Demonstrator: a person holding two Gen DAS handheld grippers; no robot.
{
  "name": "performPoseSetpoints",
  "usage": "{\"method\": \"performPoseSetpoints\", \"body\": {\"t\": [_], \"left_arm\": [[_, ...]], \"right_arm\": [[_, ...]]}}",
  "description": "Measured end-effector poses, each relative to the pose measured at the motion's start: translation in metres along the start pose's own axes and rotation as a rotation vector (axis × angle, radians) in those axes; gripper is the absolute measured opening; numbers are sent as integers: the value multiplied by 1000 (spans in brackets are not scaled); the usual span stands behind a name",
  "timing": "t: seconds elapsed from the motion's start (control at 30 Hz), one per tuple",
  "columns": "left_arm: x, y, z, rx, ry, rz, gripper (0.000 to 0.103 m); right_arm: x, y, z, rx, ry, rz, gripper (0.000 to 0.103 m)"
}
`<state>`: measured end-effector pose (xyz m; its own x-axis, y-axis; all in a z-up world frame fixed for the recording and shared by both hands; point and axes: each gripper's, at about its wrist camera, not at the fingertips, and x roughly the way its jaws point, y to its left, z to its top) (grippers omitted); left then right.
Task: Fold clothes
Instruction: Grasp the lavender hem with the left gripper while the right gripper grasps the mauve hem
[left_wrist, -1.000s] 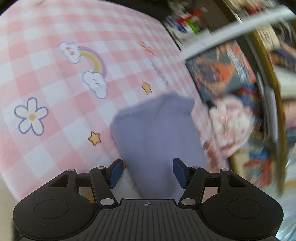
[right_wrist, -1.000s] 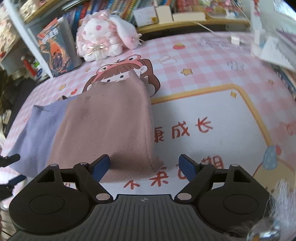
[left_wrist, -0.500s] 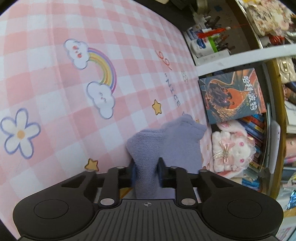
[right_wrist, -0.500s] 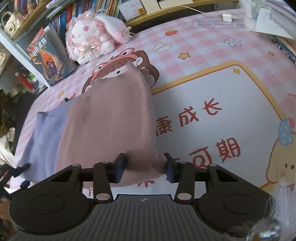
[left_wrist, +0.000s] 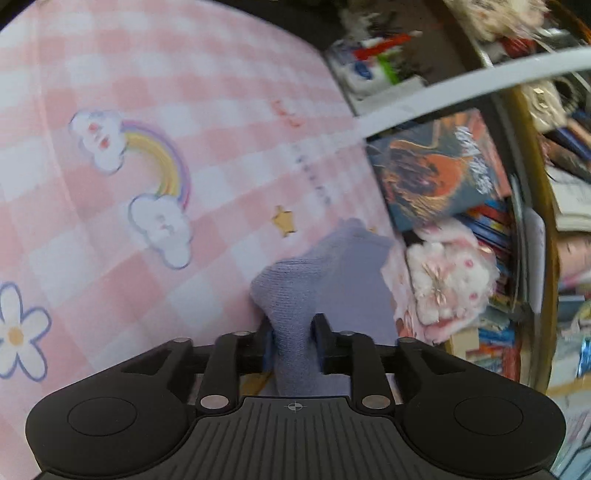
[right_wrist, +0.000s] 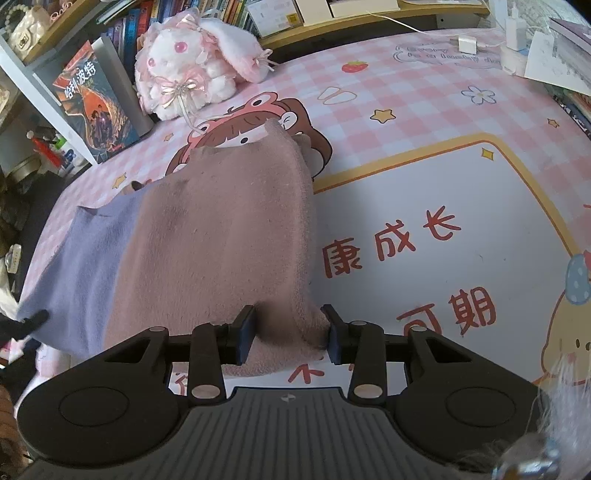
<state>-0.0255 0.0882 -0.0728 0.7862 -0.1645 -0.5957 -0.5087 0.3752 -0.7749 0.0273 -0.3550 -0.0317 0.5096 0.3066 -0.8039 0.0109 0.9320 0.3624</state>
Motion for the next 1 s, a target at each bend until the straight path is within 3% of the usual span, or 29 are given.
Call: {"method": "performPoseSetpoints", "body": {"t": [0.13,0.23,0.27,0.3,0.4,0.73,1.0], "left_arm": [[8,-3,0,-5,-14,-42,45],[12,-7,-1,1,-23,-41,41],[13,-8,-1,3,-25,-33,34],[13,-9,-2,11,-20,-9,20],[11,-5,1,9,-15,-2,15],[-6,15,20,-6,-93,11,15],[-8,24,27,-29,-86,1,19]], "right_arm": [[0,2,1,-9,3,-5,36],[1,3,1,-16,6,-4,35],[1,4,1,-24,3,-5,35],[1,7,1,-34,-1,-10,35],[4,13,0,-68,-9,-22,35],[20,45,2,-168,-15,35,35],[18,53,11,-180,-24,61,38]]}}
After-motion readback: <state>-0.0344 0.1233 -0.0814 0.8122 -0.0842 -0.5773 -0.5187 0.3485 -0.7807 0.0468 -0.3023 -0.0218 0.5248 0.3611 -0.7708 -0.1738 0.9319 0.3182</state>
